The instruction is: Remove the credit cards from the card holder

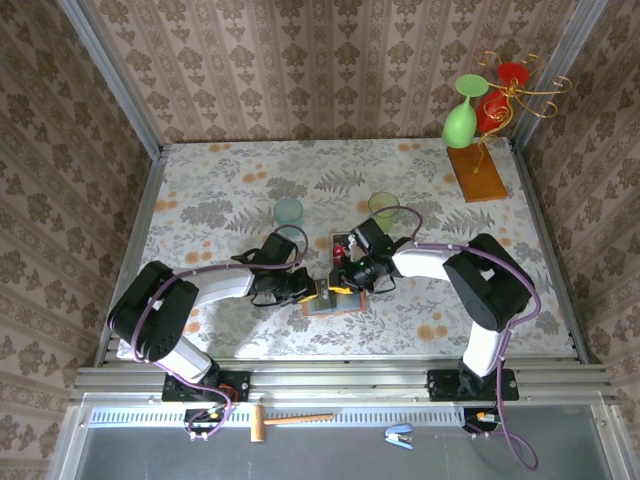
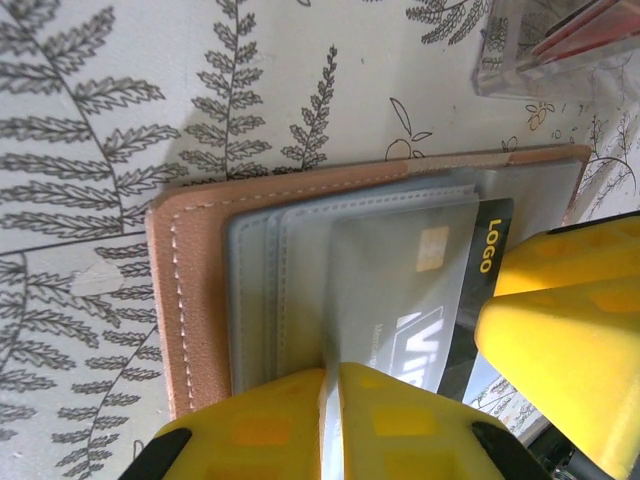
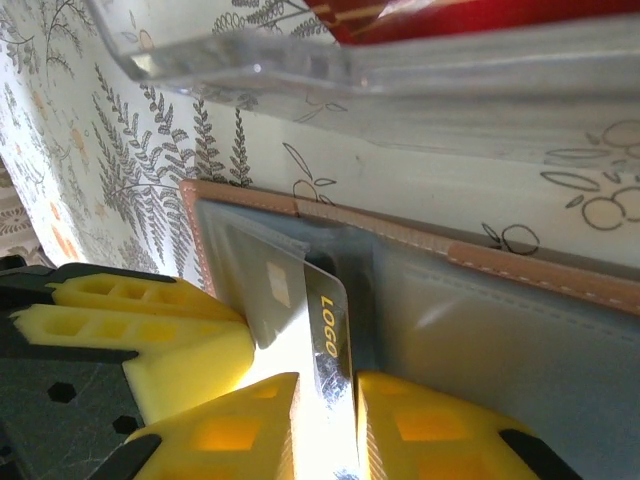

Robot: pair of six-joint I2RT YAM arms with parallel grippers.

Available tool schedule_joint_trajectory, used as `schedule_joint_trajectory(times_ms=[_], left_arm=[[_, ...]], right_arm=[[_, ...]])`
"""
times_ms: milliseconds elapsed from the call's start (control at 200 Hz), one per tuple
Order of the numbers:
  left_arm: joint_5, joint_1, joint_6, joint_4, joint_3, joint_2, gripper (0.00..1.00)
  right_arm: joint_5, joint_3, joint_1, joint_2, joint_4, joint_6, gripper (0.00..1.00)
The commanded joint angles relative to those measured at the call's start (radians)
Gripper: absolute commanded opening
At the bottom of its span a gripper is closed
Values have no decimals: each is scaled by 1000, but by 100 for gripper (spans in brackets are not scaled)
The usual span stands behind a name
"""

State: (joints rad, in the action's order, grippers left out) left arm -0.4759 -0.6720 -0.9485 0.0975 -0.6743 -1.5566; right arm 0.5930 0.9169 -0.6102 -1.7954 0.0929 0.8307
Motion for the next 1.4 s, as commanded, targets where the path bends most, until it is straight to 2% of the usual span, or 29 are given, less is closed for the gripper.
schedule_joint_trajectory(times_ms=[0,435,760,1395], left_arm=[[11,2,1,22,24,-12,13],[15,2,-1,31,25,5,13],[22,0,-6,44,32,33,14],[28,-22,-23,42,24,46,14]], right_arm=[[57,-19,-2,29,12,31,19],[40,-49,1,18,-11,23,12],[2,-100,43,87,19,-17,11],[-23,-62,92,246,210,-145,8]])
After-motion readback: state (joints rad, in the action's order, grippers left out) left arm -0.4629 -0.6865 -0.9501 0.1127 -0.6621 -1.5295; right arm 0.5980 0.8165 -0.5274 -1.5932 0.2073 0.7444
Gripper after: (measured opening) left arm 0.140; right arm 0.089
